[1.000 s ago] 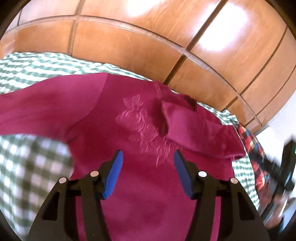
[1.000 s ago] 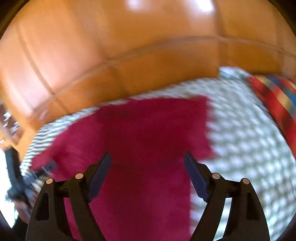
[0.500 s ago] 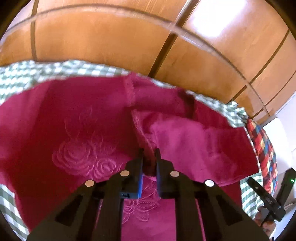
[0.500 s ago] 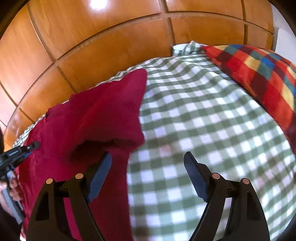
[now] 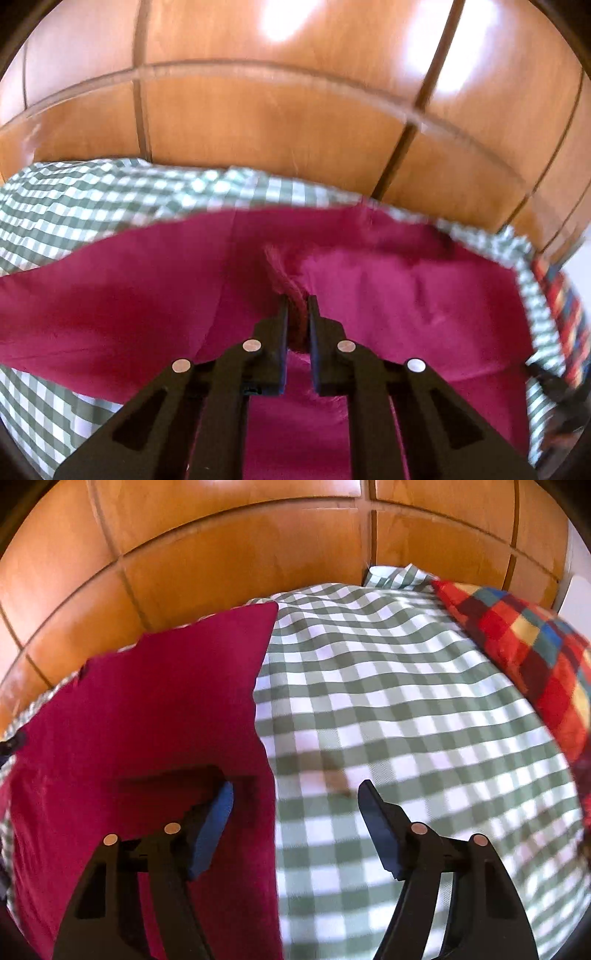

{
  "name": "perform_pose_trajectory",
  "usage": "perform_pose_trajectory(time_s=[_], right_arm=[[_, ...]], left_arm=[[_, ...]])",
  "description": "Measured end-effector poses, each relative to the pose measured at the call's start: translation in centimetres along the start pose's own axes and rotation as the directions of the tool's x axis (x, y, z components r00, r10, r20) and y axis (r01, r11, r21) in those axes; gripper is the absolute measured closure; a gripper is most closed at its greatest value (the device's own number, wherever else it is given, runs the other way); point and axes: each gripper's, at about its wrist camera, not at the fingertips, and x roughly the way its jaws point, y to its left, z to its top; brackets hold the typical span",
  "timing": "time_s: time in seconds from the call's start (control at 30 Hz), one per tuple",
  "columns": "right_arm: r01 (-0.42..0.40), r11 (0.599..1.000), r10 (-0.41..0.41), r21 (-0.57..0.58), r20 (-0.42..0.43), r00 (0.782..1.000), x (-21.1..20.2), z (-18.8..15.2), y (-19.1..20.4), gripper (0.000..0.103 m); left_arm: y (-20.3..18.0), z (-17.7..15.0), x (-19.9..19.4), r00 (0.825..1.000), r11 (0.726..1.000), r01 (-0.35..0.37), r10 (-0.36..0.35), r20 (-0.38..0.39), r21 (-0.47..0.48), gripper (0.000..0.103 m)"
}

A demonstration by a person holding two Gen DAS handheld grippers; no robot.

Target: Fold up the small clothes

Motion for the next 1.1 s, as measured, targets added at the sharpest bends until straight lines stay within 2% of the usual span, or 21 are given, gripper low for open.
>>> perform_pose_trajectory(time_s=[0.07,0.17,0.23,0.3,0.4,0.47,0.57,0.7,0.77,0.83,0.9,1.1], right_arm=[[-0.014,0.999,0.015,-0.038,0.028,0.999,-2.1,-0.1,0.5,0.033],[-0.091,0.992,0.099,-0.093,0.087,0.991,-4.3,0.8,2.6,0.033],[-0.136,0.983,0.150,-0.127,0.109,0.983,-4.4,2.0,4.8,0.033],[-0.146,0.979,0.162,-0.143,0.102,0.982,-3.1,3.0,6.5,0.033],[-0.085,0.987,0.091,-0.134,0.035,0.995,1.2,3.6,8.1,0.033],[-0.038,0.991,0.037,-0.132,-0.015,0.999,3.7,3.0,8.1,0.033],[0.003,0.988,0.011,-0.155,0.092,0.996,3.8,1.0,8.6,0.032],[0.054,0.983,-0.035,-0.178,0.111,0.993,3.8,0.6,9.2,0.030],[0.060,0.982,-0.040,-0.180,0.113,0.993,3.8,0.7,9.3,0.030],[0.067,0.981,-0.046,-0.181,0.115,0.992,4.0,0.8,9.5,0.029],[0.075,0.980,-0.053,-0.184,0.121,0.991,4.0,0.6,9.6,0.029],[0.080,0.979,-0.057,-0.186,0.124,0.991,3.9,0.6,9.5,0.028]], left_arm=[[0.0,-0.8,0.5,1.000,1.000,-0.005,0.005,-0.010,0.007,0.094],[0.4,-0.8,0.5,1.000,1.000,0.011,-0.011,0.001,-0.017,0.094],[0.5,-0.6,-0.1,1.000,0.999,0.021,-0.020,0.024,-0.027,0.094],[0.1,-0.5,-0.8,0.998,1.000,0.022,-0.021,0.051,-0.021,0.094],[0.1,-0.3,-1.5,0.998,1.000,0.000,0.000,0.069,-0.011,0.094],[0.3,-0.4,-0.6,0.997,0.999,-0.048,0.048,0.053,0.006,0.094],[1.0,-1.5,2.3,0.996,0.996,-0.084,0.084,-0.019,0.015,0.090],[1.2,-2.1,2.7,0.996,0.996,-0.090,0.090,-0.007,0.013,0.089],[1.5,-2.5,2.0,0.997,0.997,-0.071,0.071,-0.009,-0.018,0.084],[2.0,-2.9,1.0,0.999,0.998,-0.044,0.044,-0.003,-0.043,0.068],[2.8,-3.7,-0.4,1.000,0.997,-0.017,0.018,0.001,-0.077,0.056],[6.4,-7.4,-4.9,1.000,0.980,0.016,-0.014,0.015,-0.198,0.050]])
